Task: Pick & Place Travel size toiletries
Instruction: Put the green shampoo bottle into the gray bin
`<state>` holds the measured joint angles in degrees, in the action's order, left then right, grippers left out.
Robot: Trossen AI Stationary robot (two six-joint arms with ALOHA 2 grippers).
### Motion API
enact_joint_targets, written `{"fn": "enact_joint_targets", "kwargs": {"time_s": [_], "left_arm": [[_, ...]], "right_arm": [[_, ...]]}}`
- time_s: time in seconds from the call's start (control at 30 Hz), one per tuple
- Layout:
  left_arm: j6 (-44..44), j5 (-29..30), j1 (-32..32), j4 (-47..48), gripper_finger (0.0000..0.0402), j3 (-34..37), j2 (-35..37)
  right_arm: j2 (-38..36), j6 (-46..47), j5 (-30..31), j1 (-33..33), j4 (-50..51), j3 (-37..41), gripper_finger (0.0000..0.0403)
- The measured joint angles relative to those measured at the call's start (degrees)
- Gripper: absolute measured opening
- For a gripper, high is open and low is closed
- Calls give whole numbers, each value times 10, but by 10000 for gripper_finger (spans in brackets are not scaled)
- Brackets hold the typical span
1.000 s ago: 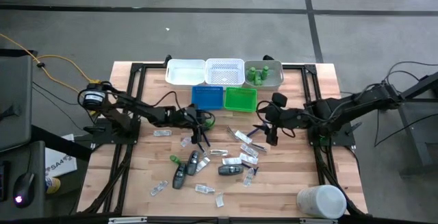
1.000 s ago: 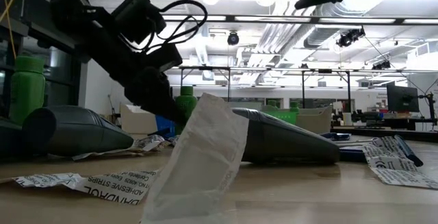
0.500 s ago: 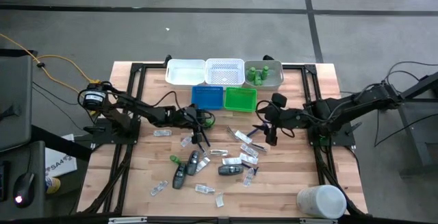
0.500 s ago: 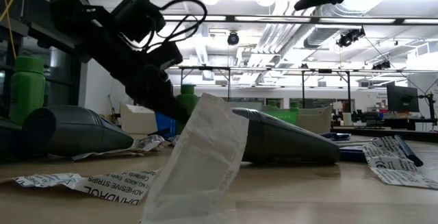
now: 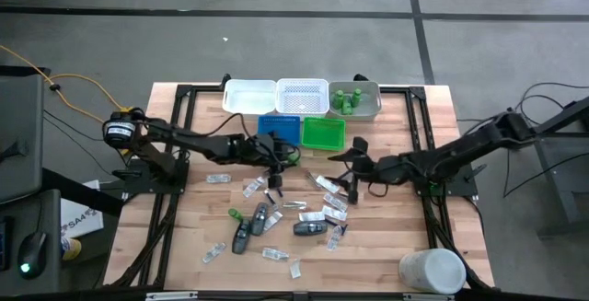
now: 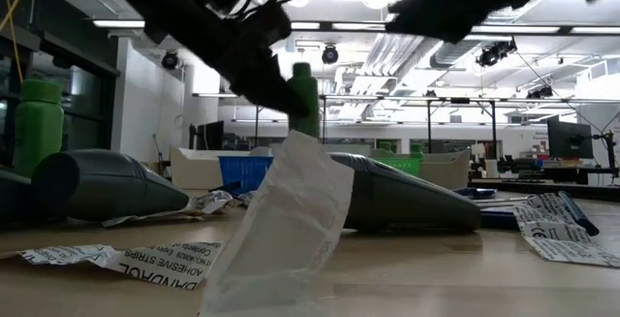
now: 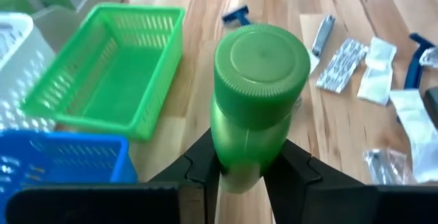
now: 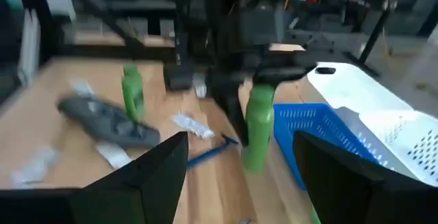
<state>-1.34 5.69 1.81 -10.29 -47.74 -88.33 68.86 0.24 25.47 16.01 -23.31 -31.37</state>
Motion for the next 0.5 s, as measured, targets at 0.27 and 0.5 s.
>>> {"fn": "enact_joint_targets", "kwargs": {"time_s": [0.27,0.5], "left_arm": [[-14,-4,-1,13,81,-33,0],[-14,-4,-1,17,81,-33,0]], "right_arm": [[132,-50,-21,-39,-217,11,256],[220,-47,-61,-87,-335,-3,256]]}}
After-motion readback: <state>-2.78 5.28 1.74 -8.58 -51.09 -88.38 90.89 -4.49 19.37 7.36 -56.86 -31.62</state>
